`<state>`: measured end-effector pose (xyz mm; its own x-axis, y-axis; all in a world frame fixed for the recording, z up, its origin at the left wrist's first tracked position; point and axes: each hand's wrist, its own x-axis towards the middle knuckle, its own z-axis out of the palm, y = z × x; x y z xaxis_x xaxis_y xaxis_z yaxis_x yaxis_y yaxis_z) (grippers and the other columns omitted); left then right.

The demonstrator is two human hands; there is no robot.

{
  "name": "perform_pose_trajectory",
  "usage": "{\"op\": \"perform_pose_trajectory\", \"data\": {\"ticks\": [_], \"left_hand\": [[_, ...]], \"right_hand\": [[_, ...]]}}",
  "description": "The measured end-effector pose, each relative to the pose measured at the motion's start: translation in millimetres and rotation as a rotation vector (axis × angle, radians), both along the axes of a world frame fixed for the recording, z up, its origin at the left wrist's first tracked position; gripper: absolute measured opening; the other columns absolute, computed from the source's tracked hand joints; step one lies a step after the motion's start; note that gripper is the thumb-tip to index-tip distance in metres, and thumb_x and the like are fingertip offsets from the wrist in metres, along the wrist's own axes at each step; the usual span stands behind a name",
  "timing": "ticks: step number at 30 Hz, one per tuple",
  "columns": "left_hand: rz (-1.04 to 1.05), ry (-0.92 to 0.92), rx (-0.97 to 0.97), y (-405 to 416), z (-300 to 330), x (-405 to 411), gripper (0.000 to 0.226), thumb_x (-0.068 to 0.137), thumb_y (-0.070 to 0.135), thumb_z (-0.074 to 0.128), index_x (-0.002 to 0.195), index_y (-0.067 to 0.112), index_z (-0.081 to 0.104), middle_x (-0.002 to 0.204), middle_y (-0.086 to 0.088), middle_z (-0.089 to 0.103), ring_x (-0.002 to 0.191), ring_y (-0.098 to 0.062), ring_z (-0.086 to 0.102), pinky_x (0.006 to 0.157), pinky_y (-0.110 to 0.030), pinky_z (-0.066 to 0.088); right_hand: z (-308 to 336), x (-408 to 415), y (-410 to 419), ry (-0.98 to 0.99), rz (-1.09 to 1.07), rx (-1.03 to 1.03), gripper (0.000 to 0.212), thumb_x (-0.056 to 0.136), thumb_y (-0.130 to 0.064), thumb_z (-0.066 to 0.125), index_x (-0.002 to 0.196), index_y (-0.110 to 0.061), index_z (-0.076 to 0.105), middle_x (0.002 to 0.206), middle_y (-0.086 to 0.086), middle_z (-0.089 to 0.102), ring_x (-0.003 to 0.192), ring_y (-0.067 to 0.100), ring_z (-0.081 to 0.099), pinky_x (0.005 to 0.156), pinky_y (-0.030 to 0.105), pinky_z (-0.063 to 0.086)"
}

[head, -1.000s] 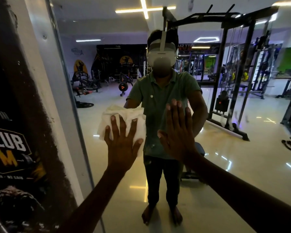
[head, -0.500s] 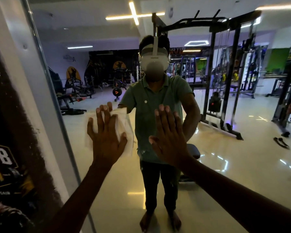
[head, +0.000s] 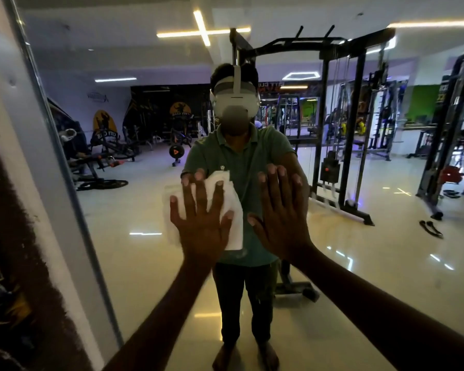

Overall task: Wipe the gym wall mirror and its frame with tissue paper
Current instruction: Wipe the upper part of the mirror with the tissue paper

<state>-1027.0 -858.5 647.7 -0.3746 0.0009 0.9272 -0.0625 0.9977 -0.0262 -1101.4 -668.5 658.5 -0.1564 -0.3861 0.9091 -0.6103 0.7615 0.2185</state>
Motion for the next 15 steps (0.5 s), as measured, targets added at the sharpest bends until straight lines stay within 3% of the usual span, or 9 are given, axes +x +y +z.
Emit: {"op": "perform_pose_trajectory", "data": {"ticks": [2,3,6,8,10,13,15], "left_hand": [[0.049,0.013,-0.146,-46.7,5.5,11.7,0.072,0.105,0.058,0.026,0.166,0.028,-0.001,0.173,-0.011,-0.005,0.159,-0.034,-0.001,0.123,-0.061,0.008],[0.101,0.035,-0.108,-69.3,4.8,20.0,0.073,0.105,0.057,0.026,0.166,0.025,0.001,0.173,-0.014,-0.001,0.159,-0.035,0.001,0.124,-0.062,0.011],[0.236,0.153,0.243,-105.8,-1.9,30.1,0.074,0.106,0.055,0.027,0.166,0.018,0.005,0.170,-0.023,0.011,0.158,-0.041,0.010,0.125,-0.061,0.013],[0.267,0.237,0.563,-78.8,-1.8,23.0,0.072,0.106,0.055,0.023,0.165,0.020,0.002,0.169,-0.024,0.013,0.157,-0.042,0.012,0.126,-0.057,0.011],[0.272,0.288,0.696,-22.9,-4.3,12.6,0.072,0.106,0.055,0.022,0.164,0.021,-0.004,0.169,-0.025,0.014,0.157,-0.042,0.012,0.126,-0.058,0.012],[0.099,0.083,0.388,55.7,-39.4,-1.7,0.073,0.107,0.056,0.027,0.165,0.023,-0.001,0.169,-0.024,0.011,0.156,-0.044,0.012,0.124,-0.064,0.009],[0.011,-0.052,0.125,55.7,-55.6,-2.7,0.073,0.107,0.058,0.031,0.165,0.028,-0.002,0.172,-0.018,0.001,0.158,-0.039,0.005,0.124,-0.063,0.004]], "right_hand": [[1.0,1.4,2.9,-0.011,0.005,0.018,0.083,0.106,-0.055,0.037,0.164,-0.003,0.009,0.173,0.020,-0.004,0.161,0.039,0.003,0.128,0.063,0.009],[0.4,2.6,4.9,-0.024,0.007,0.007,0.083,0.106,-0.056,0.036,0.164,-0.003,0.009,0.172,0.021,-0.002,0.161,0.040,0.004,0.128,0.063,0.009],[-4.5,4.8,12.7,-0.061,-0.013,-0.058,0.084,0.106,-0.058,0.032,0.163,0.000,0.009,0.170,0.027,0.003,0.160,0.041,0.000,0.129,0.059,0.002],[-9.2,5.0,15.5,-0.068,-0.039,-0.043,0.084,0.107,-0.059,0.028,0.163,0.000,0.007,0.170,0.029,0.007,0.160,0.041,-0.002,0.129,0.058,0.000],[-11.2,5.1,14.2,-0.080,-0.052,-0.049,0.084,0.107,-0.058,0.027,0.163,0.000,0.007,0.169,0.031,0.010,0.160,0.041,-0.002,0.129,0.059,0.002],[-9.1,7.1,9.0,-0.087,-0.056,-0.077,0.085,0.106,-0.058,0.028,0.163,0.001,0.007,0.169,0.031,0.011,0.160,0.038,-0.006,0.129,0.059,0.003],[-19.0,10.0,8.1,-0.106,-0.014,-0.072,0.086,0.106,-0.062,0.024,0.163,-0.001,0.002,0.170,0.027,0.005,0.160,0.037,-0.008,0.129,0.060,0.002]]}}
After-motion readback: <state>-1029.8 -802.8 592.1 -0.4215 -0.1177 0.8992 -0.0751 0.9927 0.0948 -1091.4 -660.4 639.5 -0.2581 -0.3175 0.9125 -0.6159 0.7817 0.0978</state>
